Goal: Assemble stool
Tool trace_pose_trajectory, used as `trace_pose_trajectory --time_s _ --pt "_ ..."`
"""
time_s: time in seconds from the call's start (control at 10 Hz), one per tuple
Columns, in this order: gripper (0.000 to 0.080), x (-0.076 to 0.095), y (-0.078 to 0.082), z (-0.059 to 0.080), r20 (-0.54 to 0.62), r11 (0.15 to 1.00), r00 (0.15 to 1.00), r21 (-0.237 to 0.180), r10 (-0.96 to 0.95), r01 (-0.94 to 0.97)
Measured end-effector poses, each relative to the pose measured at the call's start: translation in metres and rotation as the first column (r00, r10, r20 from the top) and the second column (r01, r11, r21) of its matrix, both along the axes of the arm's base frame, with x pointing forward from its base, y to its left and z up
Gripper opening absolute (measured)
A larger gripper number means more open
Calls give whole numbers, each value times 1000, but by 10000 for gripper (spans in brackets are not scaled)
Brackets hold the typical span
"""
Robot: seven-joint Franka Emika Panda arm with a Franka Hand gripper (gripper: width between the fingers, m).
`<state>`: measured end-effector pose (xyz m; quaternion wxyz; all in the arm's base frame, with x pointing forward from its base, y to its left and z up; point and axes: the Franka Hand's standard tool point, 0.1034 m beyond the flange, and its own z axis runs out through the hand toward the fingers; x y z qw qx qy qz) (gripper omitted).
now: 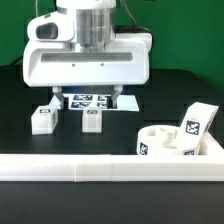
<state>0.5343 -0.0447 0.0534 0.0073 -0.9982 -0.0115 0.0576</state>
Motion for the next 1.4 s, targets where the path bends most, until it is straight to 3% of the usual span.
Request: trace_pose_trajectory --time_s 0.2,0.4,0.5,0.9,1.2,1.4 --pt "649 1 -2 -4 -154 999 988 9 -32 34" --pt "649 -8 4 -4 -346 999 938 34 -20 34" --pt "649 -3 4 -7 -376 999 926 36 -16 32" --pt "649 -20 6 -22 -602 998 799 45 1 34" --pt "649 -31 14 -33 -717 999 696 2 -35 53" --pt "649 -28 12 -34 -715 999 698 2 -35 53"
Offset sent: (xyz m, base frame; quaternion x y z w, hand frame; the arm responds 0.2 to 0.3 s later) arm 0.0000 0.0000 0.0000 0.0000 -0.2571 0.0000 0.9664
